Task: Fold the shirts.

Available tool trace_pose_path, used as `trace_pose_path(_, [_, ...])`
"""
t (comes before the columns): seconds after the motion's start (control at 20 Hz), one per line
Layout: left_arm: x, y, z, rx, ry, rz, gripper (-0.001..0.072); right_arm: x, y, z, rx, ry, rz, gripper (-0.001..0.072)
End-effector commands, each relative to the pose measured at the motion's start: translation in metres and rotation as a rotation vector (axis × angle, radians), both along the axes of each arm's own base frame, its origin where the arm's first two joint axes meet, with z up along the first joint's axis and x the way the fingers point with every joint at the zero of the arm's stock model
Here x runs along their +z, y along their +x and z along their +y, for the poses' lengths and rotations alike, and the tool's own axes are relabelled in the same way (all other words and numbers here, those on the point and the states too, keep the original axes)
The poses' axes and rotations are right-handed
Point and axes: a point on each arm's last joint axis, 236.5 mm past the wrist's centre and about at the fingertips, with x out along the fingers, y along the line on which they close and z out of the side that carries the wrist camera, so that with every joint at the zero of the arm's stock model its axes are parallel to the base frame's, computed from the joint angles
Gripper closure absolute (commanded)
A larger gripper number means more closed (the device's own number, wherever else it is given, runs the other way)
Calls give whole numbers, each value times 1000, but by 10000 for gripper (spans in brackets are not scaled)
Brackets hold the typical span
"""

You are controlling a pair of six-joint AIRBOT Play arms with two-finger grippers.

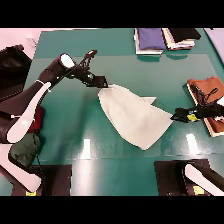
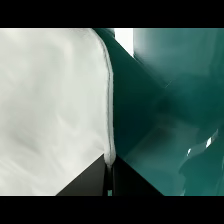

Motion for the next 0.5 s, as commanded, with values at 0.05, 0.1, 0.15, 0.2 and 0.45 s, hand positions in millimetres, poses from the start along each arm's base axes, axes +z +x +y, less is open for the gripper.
trace_pose_path(0.05, [-16,-7,-13,-27,-31,48,96,4,-1,2,-9,10,7,691])
trace_pose_path(0.1, [-21,-5,-13,-9,-31,60,97,4,-3,3,-5,14,16,691])
trace_pose_path(0.15, [-22,-1,-12,8,-27,54,97,4,-5,4,0,19,23,691])
trace_pose_path(0.2, [-22,4,-10,36,-26,49,116,4,-7,5,4,23,31,691])
trace_pose_path(0.45, [-2,12,-8,32,-32,13,684,19,-1,3,10,7,-15,692])
